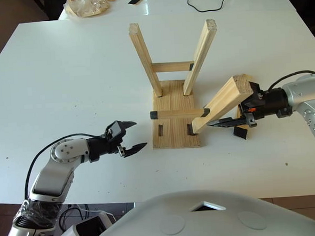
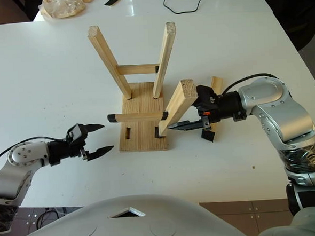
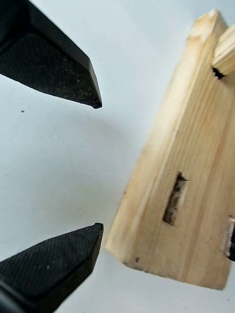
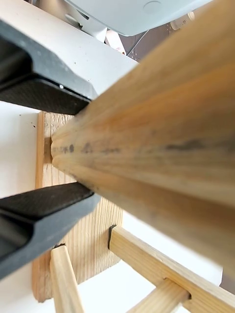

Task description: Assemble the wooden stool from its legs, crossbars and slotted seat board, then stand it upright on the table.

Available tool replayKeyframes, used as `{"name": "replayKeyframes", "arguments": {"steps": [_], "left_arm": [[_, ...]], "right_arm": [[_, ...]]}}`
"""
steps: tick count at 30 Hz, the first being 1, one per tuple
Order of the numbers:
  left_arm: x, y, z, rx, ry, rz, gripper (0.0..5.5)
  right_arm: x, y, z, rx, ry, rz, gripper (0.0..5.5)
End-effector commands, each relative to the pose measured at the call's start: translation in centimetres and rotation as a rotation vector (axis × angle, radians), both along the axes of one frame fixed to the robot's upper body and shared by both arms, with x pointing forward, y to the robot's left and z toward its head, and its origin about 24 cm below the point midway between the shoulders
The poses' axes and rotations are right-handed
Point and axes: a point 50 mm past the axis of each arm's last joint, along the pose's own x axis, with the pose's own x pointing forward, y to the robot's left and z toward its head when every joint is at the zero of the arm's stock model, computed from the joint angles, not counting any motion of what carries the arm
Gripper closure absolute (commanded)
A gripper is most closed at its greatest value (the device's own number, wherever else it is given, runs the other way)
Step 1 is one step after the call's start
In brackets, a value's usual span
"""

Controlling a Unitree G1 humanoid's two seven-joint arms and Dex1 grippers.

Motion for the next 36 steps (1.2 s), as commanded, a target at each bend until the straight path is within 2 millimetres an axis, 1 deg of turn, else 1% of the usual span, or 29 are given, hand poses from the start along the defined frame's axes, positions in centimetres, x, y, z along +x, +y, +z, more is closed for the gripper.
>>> {"name": "replayKeyframes", "arguments": {"steps": [1,8,12,18,22,31,36], "left_arm": [[0.0,-0.5,0.1,-0.037,0.006,-0.013,1.14],[0.1,-1.1,-0.2,-0.035,0.006,-0.032,1.14],[0.2,-1.2,-0.3,-0.036,0.002,-0.036,1.14],[0.3,-2.1,-0.2,-0.055,-0.004,-0.059,1.14],[0.3,-2.5,-0.5,-0.076,0.004,-0.046,1.14],[0.0,-3.3,-0.8,-0.103,0.018,-0.042,1.14],[0.0,-3.6,-0.9,-0.109,0.018,-0.044,1.14]], "right_arm": [[0.4,0.2,-0.5,-0.024,-0.006,-0.002,3.5],[0.8,0.9,0.4,0.022,-0.022,-0.003,3.5],[0.8,0.7,0.0,0.009,-0.013,-0.007,3.5],[0.0,0.4,-1.9,-0.063,0.043,-0.001,3.5],[0.1,0.1,-3.1,-0.099,0.074,-0.013,3.5],[0.2,0.9,-5.9,-0.226,0.091,0.023,3.5],[-0.2,1.0,-6.8,-0.256,0.112,0.051,3.5]]}}
